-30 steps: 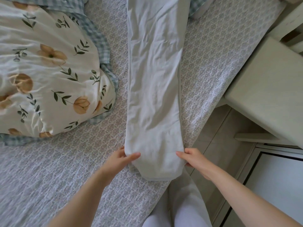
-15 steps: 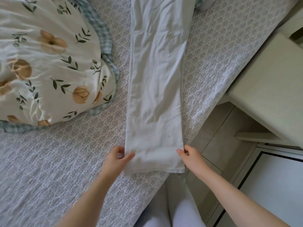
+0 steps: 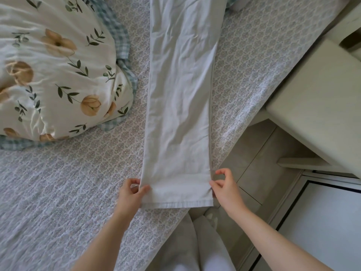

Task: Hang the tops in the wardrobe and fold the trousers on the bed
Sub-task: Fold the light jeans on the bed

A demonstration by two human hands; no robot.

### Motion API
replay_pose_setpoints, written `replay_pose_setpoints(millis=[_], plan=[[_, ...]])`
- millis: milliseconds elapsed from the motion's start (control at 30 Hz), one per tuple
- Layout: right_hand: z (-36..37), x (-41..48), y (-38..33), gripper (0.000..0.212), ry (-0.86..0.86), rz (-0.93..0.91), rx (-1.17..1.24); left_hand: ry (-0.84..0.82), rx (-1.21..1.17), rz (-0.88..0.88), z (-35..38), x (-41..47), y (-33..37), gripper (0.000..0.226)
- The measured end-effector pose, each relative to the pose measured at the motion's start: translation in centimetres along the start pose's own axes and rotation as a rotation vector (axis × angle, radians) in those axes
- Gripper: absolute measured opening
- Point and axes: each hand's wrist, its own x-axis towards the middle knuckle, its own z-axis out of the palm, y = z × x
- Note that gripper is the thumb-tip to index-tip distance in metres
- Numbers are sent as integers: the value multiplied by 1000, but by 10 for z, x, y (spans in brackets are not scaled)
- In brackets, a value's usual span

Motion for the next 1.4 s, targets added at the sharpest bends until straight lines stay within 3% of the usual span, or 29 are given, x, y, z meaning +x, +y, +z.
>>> replay_pose_setpoints(millis=[200, 333, 433, 567, 667, 733, 800, 867, 1000, 1133, 1300, 1400], plan=[[-20, 0, -39, 31, -152, 37, 138, -139, -3, 113, -19, -17, 38, 45], [-44, 17, -92, 21, -214, 76, 295, -237, -20, 147, -38, -4, 101, 21], [-64, 48, -150, 17, -285, 51, 502, -335, -232, 96, -45, 23, 169, 17], [-73, 108, -225, 15, -149, -3, 758, -340, -428, 201, -31, 72, 269, 20], [-76, 155, -247, 16, -12, -68, 800, -170, -360, 304, -12, 112, 305, 22], [-72, 173, -234, 20, 90, -36, 637, -75, -71, 330, -2, 131, 292, 31], [-60, 177, -208, 10, 72, 22, 430, -102, 155, 293, 10, 136, 264, 25], [-45, 172, -178, 9, -47, 60, 272, -95, 172, 264, 18, 135, 236, 19], [-28, 161, -146, 20, -156, 15, 118, 21, 61, 256, 17, 132, 195, 36], [-22, 152, -132, 33, -7, -38, 166, -41, 173, 276, 18, 132, 180, 21], [-17, 133, -108, 15, 54, 24, 401, -30, 48, 214, 16, 132, 171, 9], [-14, 131, -103, 22, 85, 41, 387, -60, -41, 179, 18, 129, 165, 12]])
